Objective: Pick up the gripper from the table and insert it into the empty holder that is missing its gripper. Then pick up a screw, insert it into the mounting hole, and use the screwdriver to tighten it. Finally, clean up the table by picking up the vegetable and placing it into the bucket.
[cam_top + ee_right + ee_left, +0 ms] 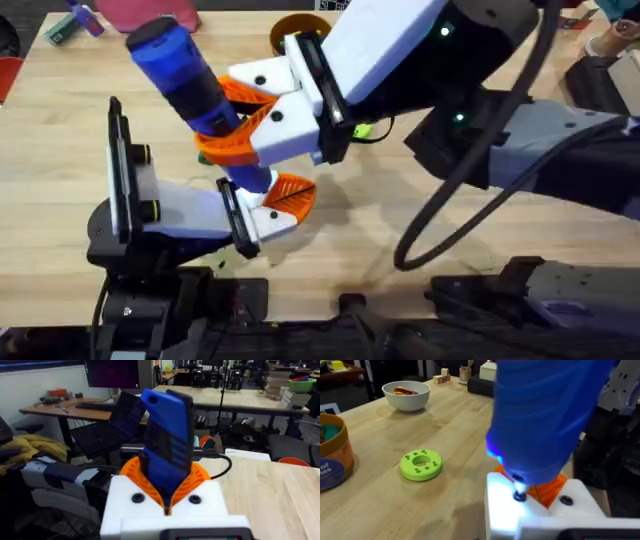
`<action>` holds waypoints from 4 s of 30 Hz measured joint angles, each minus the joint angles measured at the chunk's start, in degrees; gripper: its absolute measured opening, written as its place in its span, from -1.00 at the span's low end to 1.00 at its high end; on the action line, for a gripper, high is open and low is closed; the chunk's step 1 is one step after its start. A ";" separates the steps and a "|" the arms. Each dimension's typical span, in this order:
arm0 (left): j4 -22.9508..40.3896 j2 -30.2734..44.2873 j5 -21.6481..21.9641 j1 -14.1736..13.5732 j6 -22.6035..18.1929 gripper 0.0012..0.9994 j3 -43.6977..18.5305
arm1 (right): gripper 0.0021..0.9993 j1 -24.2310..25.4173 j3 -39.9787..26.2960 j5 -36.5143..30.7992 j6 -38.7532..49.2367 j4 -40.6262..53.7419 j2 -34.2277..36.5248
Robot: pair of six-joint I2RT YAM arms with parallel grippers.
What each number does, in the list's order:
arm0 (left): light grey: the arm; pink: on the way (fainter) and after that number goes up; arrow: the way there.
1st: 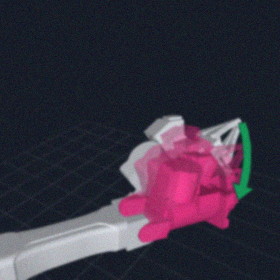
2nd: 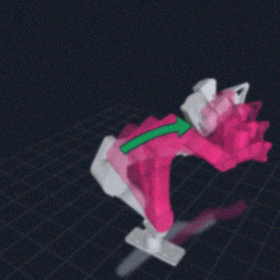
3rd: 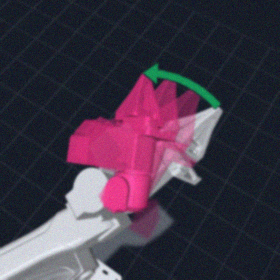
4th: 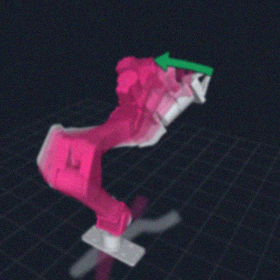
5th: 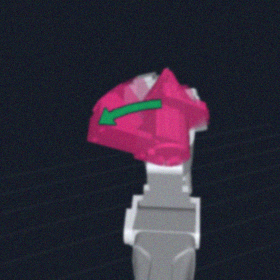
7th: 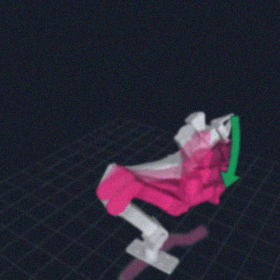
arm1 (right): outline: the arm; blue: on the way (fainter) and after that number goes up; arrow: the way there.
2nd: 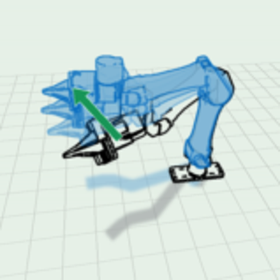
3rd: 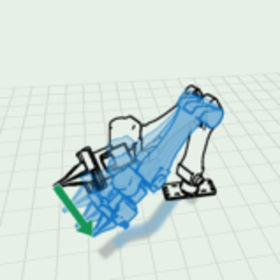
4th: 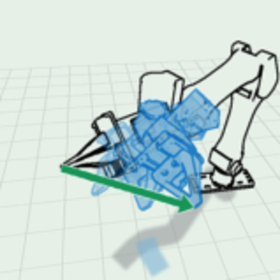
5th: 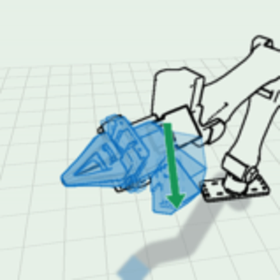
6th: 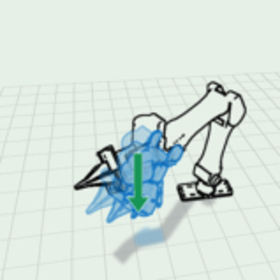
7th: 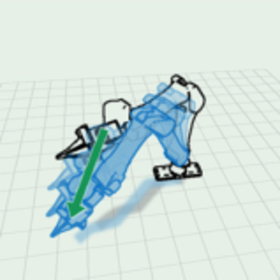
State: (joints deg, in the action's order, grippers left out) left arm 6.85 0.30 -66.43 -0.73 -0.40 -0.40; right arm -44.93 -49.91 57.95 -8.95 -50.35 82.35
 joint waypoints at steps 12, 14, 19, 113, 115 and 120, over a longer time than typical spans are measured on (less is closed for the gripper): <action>0.00 0.01 -0.02 0.00 0.00 -0.99 0.00 | -0.95 0.00 0.02 0.00 0.02 0.11 0.02; 0.00 0.01 -0.02 0.00 0.00 -0.99 0.00 | -0.95 0.00 0.02 0.00 0.02 0.17 -0.01; 0.00 0.02 -0.02 0.00 -0.01 -0.99 0.00 | -0.95 0.00 0.02 0.00 0.02 0.19 -0.01; 0.63 0.04 1.75 -0.13 -0.61 -0.99 -0.68 | -0.96 33.93 -31.56 -64.78 70.84 106.39 19.54; 0.63 0.04 1.73 -0.13 -0.61 -0.99 -0.68 | -0.96 34.76 -31.56 -64.81 70.97 105.47 21.41; 0.63 0.05 1.75 -0.13 -0.61 -0.99 -0.68 | -0.96 37.10 -31.56 -64.81 71.19 104.28 24.96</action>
State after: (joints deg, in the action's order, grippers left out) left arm 7.49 0.35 -64.69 -0.86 -1.02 -1.08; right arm -7.83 -81.47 -6.85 62.24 53.93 107.32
